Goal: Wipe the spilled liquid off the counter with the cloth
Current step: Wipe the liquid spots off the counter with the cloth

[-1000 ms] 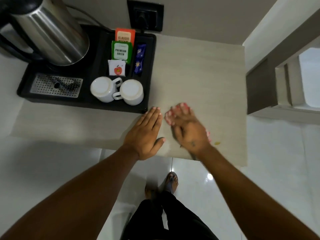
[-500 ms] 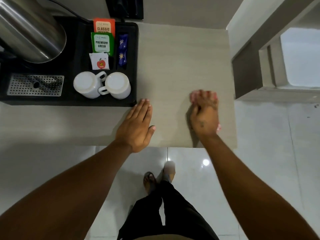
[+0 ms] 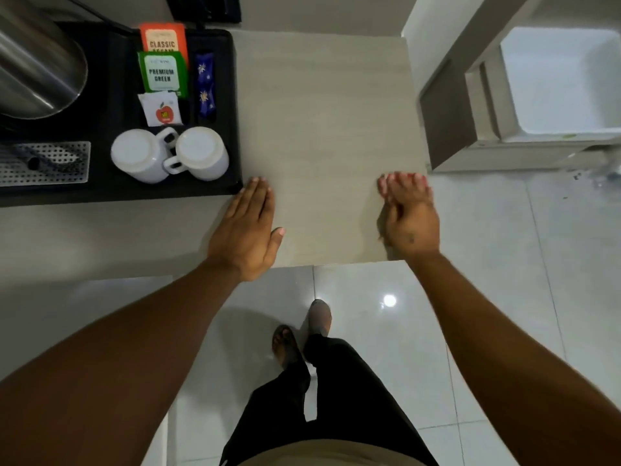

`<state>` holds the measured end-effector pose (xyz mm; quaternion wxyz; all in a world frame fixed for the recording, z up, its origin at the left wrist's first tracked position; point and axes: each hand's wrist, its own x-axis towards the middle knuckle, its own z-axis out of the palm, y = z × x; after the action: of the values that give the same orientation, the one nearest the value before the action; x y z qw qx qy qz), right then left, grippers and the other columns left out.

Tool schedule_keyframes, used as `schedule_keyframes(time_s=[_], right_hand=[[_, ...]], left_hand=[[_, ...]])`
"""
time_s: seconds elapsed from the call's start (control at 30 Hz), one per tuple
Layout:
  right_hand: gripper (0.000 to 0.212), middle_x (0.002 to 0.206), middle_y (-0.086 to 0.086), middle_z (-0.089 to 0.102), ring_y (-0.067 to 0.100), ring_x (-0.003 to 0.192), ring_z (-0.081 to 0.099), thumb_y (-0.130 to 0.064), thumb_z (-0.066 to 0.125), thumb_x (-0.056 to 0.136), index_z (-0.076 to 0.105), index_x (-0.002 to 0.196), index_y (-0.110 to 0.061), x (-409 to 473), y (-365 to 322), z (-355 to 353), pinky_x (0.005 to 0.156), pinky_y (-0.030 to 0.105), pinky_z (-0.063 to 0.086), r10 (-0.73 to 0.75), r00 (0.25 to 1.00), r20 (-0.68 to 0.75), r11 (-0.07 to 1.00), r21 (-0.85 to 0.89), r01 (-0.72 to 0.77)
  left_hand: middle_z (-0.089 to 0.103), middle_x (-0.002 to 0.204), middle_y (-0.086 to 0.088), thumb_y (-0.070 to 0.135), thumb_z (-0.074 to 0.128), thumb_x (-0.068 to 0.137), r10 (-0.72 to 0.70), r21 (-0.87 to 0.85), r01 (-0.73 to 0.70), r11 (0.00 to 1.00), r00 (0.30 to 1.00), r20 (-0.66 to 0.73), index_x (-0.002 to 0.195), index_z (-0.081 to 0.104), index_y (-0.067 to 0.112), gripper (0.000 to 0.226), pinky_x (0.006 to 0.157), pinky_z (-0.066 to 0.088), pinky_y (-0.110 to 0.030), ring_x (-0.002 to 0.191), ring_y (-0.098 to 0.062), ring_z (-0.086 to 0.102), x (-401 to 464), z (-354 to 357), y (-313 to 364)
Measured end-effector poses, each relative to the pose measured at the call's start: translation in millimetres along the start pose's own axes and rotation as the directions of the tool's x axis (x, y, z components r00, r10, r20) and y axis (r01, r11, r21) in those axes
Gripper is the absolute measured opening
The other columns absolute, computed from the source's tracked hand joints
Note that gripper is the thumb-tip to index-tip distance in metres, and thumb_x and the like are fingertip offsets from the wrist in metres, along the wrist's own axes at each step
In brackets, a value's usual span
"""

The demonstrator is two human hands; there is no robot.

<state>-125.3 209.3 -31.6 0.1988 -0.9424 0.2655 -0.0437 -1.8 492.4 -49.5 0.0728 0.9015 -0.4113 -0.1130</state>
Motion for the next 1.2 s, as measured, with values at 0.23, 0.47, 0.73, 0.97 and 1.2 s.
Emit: schedule_keyframes(time_s=[0.23,0.47,0.73,0.97,1.2], right_hand=[[0.037,0.121,0.011,0.060,0.040,0.121,0.049,-0.008,0.047,0.079,0.061,0.110,-0.019,55,-75,28,0.112,0.053,0.034,-0.102,0.995,-0.007,0.995,-0.020,0.102],[0.057,0.158,0.009,0.041,0.035,0.151,0.024,-0.018,0.048,0.091,0.047,0.148,-0.020,14,-42,27,0.126,0.048,0.016,-0.173,0.981,0.083,0.984,-0.018,0.175],[0.028,0.118,0.016,0.059,0.036,0.115,0.048,-0.017,0.038,0.089,0.060,0.107,-0.016,207,-29,6,0.109,0.043,0.032,-0.070,0.997,-0.040,0.994,-0.088,0.066],[0.032,0.111,0.010,0.062,0.035,0.112,0.052,-0.007,0.048,0.073,0.062,0.099,-0.018,232,-137,45,0.108,0.041,0.034,-0.352,0.932,0.083,0.935,-0.005,0.353],[0.061,0.164,0.009,0.029,0.033,0.154,0.013,-0.018,0.043,0.095,0.031,0.155,-0.020,52,-90,57,0.125,0.054,0.013,-0.573,0.770,0.280,0.807,0.029,0.590]], left_hand=[[0.015,0.168,-0.025,0.044,0.030,0.100,-0.001,-0.014,0.000,1.000,1.000,-0.008,0.158,0.018,-0.004,0.077,0.129,0.008,-0.047,0.157,-0.037,0.010,-1,1,-1],[0.015,0.168,-0.025,0.042,0.032,0.100,0.010,-0.022,-0.010,1.000,0.999,-0.034,0.158,0.019,-0.004,0.075,0.128,0.012,-0.049,0.158,-0.036,0.010,3,2,-3],[0.014,0.168,-0.027,0.043,0.033,0.103,0.026,-0.028,-0.027,0.999,0.999,-0.034,0.158,0.017,-0.005,0.075,0.128,0.011,-0.048,0.158,-0.037,0.006,3,6,-6],[0.012,0.169,-0.024,0.042,0.035,0.102,0.009,-0.029,-0.010,1.000,0.998,-0.056,0.159,0.016,-0.003,0.075,0.129,0.010,-0.046,0.159,-0.033,0.004,3,10,-6],[0.018,0.167,-0.025,0.044,0.036,0.101,0.016,-0.018,-0.017,1.000,0.998,-0.062,0.157,0.020,-0.003,0.075,0.129,0.010,-0.046,0.158,-0.036,0.009,2,6,-5]])
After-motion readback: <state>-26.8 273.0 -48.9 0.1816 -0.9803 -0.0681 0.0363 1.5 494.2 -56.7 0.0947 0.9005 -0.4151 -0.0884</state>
